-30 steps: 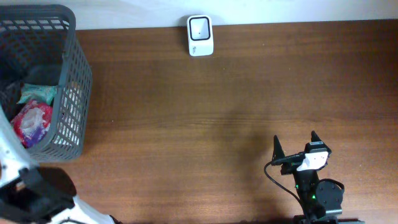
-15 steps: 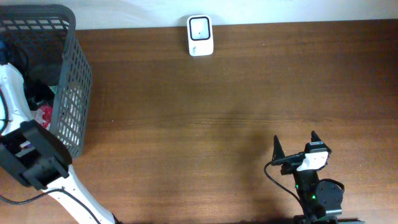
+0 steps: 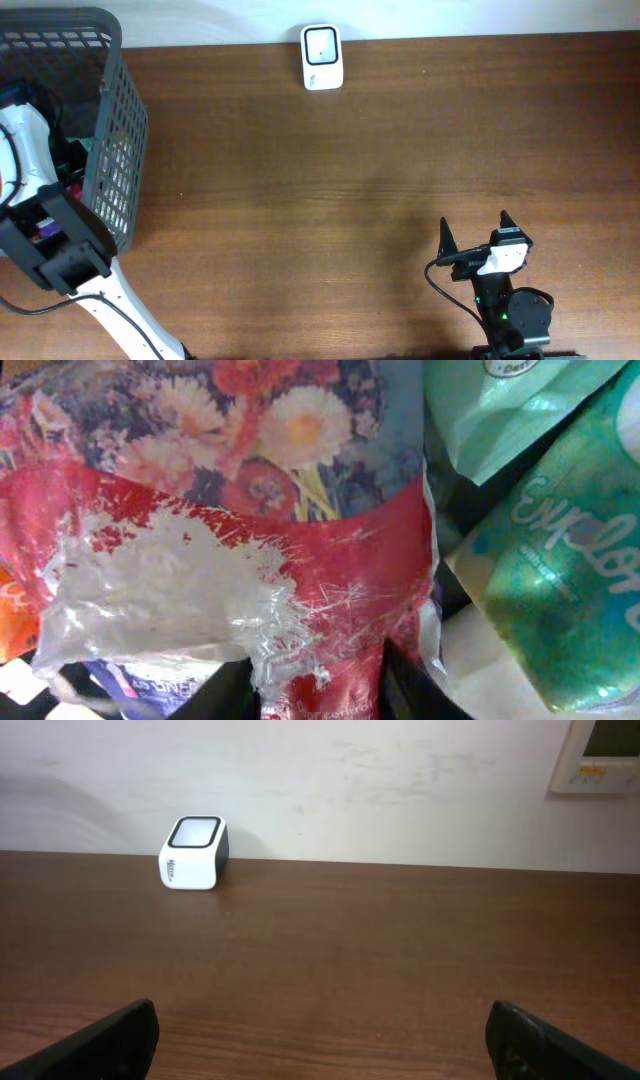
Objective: Scan the item barcode
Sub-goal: 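Reach the left gripper into the basket and grasp the red floral tissue pack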
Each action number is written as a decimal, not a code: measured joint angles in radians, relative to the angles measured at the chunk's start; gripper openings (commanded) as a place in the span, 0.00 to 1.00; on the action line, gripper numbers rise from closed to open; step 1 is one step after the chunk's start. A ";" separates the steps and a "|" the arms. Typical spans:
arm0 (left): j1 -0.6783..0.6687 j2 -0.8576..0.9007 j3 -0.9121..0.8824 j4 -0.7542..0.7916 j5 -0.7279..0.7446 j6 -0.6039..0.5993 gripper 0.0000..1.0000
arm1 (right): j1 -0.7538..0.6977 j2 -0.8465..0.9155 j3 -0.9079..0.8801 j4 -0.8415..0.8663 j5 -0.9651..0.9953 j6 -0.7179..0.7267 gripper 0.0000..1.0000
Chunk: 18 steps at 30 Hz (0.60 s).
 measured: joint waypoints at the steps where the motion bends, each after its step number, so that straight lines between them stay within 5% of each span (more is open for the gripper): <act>1: 0.000 0.000 0.000 0.001 -0.006 0.000 0.97 | 0.000 0.000 0.000 0.000 0.000 0.000 0.99; 3: 0.000 0.001 0.000 0.013 -0.011 0.000 0.97 | 0.000 0.000 0.000 0.000 0.000 0.000 0.99; 6: 0.001 0.010 0.000 0.056 -0.018 0.002 0.64 | 0.000 0.000 0.000 0.000 0.000 0.001 0.99; 10: 0.001 0.012 0.000 0.063 -0.018 -0.004 0.55 | 0.000 0.000 0.000 0.000 0.000 0.000 0.99; 14: 0.001 0.014 0.000 0.065 -0.015 -0.004 0.60 | 0.000 0.000 0.000 0.000 0.000 0.000 0.99; 17: 0.001 0.033 0.000 0.061 -0.013 -0.006 0.30 | 0.000 0.000 0.000 0.000 0.000 0.001 0.99; 18: 0.001 0.044 0.000 0.058 -0.014 -0.005 0.00 | 0.000 0.000 0.000 0.000 0.000 0.001 0.99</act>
